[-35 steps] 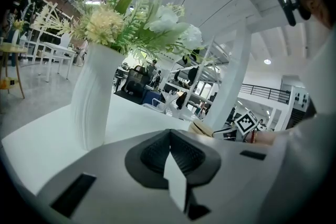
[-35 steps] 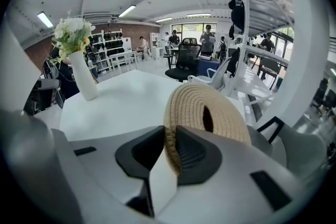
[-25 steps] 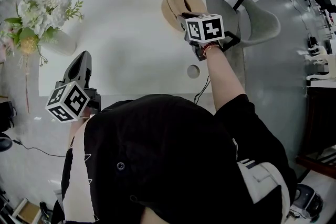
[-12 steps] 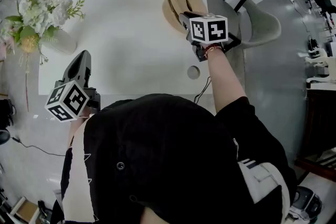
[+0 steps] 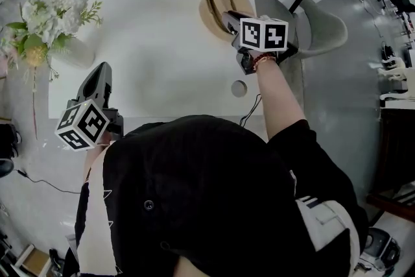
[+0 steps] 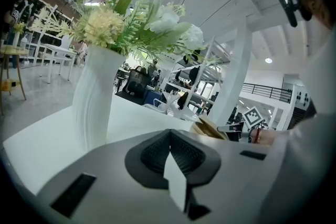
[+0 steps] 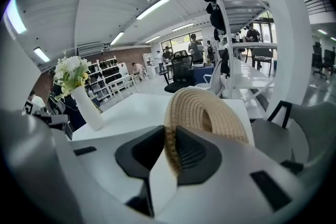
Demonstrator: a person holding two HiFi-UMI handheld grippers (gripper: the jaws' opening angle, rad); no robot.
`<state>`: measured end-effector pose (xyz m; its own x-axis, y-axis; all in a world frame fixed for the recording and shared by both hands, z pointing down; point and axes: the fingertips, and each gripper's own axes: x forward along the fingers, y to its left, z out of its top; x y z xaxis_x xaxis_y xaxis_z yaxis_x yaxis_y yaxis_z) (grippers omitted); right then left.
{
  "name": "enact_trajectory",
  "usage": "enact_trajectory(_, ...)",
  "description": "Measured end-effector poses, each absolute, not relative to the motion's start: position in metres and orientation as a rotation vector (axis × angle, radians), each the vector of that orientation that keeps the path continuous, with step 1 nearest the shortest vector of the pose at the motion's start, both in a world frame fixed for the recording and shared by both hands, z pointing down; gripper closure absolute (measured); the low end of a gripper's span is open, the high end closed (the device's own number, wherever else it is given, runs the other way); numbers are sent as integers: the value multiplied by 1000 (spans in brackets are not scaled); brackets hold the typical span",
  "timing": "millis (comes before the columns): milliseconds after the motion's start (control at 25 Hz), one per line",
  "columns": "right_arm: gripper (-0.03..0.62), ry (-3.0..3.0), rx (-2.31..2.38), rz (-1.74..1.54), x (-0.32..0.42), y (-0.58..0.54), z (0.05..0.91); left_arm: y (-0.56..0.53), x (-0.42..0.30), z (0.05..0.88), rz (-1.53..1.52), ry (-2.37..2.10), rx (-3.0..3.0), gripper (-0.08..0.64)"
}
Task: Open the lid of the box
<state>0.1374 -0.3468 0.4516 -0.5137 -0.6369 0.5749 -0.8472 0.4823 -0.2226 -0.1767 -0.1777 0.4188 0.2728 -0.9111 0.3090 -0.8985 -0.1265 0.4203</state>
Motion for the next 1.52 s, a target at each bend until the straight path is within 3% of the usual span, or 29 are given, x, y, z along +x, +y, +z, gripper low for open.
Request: enact_trajectory(1520, 517, -2570, 1295, 985, 151, -353, 419, -180, -177, 422, -26, -1634, 2011, 549)
